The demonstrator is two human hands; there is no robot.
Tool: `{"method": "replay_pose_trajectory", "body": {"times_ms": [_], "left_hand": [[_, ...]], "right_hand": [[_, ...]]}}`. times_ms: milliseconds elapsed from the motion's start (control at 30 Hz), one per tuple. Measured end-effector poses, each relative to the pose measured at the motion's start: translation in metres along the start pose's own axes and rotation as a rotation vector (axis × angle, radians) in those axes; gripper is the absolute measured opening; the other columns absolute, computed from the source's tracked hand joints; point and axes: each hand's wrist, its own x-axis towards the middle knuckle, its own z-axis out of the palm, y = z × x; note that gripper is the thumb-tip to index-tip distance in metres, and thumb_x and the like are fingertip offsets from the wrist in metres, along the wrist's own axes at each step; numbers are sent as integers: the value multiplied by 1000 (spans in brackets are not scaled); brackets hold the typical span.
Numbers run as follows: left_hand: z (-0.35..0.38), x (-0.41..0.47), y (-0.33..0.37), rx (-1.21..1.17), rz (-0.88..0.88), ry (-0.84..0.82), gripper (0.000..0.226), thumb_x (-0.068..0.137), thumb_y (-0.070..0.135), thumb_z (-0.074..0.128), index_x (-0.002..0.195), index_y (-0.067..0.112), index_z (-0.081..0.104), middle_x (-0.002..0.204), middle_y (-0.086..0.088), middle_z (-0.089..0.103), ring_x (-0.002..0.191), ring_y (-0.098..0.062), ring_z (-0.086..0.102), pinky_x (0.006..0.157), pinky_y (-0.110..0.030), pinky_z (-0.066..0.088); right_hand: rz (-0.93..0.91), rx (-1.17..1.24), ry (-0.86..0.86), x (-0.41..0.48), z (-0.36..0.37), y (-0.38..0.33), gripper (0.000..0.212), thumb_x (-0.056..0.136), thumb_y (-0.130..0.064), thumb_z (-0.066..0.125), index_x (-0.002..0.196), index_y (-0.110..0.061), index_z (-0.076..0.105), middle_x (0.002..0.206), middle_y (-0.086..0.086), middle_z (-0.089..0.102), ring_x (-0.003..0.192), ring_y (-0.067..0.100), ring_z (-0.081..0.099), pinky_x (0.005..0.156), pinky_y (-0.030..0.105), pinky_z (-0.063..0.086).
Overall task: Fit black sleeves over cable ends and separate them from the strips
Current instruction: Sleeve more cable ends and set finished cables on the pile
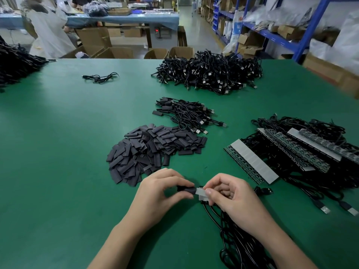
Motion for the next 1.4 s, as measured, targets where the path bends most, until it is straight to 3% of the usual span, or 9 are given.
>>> {"method": "replay_pose_trajectory", "body": {"times_ms": [200, 533, 733, 867, 967, 1033, 1167, 1400], "left_hand": [[1, -1, -3, 8, -34, -35, 17, 84, 41, 81, 99, 33, 80, 95, 21, 69, 93, -2, 65, 83, -33, 55], [2, -2, 1, 48, -15, -21, 17, 83, 39, 82, 99, 34, 79, 95, 21, 68, 93, -1, 64, 81, -32, 56], [7, -1, 9, 134, 115, -19, 19, 86, 43, 79, 98, 28, 79, 93, 17, 68, 87, -3, 63, 74, -28, 54], [9, -2, 8, 160, 148, 22, 18, 89, 43, 78, 100, 29, 79, 93, 17, 68, 86, -4, 63, 72, -29, 54], [6, -2, 5, 152, 141, 39, 16, 89, 42, 78, 100, 30, 79, 94, 18, 68, 86, -5, 63, 72, -30, 55], [6, -2, 4, 157, 139, 40, 15, 90, 41, 79, 100, 30, 79, 94, 18, 68, 86, -5, 63, 73, -30, 54], [6, -2, 4, 176, 139, 35, 16, 91, 44, 77, 100, 31, 78, 95, 18, 68, 88, -3, 63, 73, -29, 54], [6, -2, 3, 219, 171, 39, 16, 90, 43, 78, 99, 30, 79, 94, 17, 68, 87, -4, 63, 72, -28, 55]], "right_hand": [[0, -6, 23, 0, 1, 0, 20, 93, -14, 71, 86, -33, 71, 73, 0, 74, 74, 15, 71, 78, 33, 58], [3, -9, -3, -2, 1, -1, 20, 93, -15, 72, 87, -35, 71, 72, -2, 75, 71, 7, 69, 69, 18, 52], [-28, 26, -18, -2, 6, 0, 25, 91, -14, 74, 97, -37, 69, 78, -2, 76, 61, 10, 66, 67, 22, 54], [-108, 15, -30, -3, 5, -1, 39, 88, -23, 72, 118, -47, 67, 91, -8, 77, 88, 11, 75, 88, 21, 56], [-134, -29, -27, -3, -2, -2, 45, 91, -11, 73, 125, -41, 67, 96, -15, 77, 94, 1, 73, 85, 7, 50], [-117, -88, 15, -3, -3, -2, 37, 89, -14, 77, 116, -39, 70, 95, -14, 76, 91, -4, 71, 80, 3, 47], [-112, -258, 72, 0, -2, 3, 6, 84, -30, 80, 84, -35, 78, 90, -20, 67, 90, 3, 68, 78, 11, 49], [-74, -173, 34, 0, 0, 5, 14, 87, -26, 80, 84, -39, 75, 91, -16, 66, 81, 8, 69, 77, 27, 55]]}}
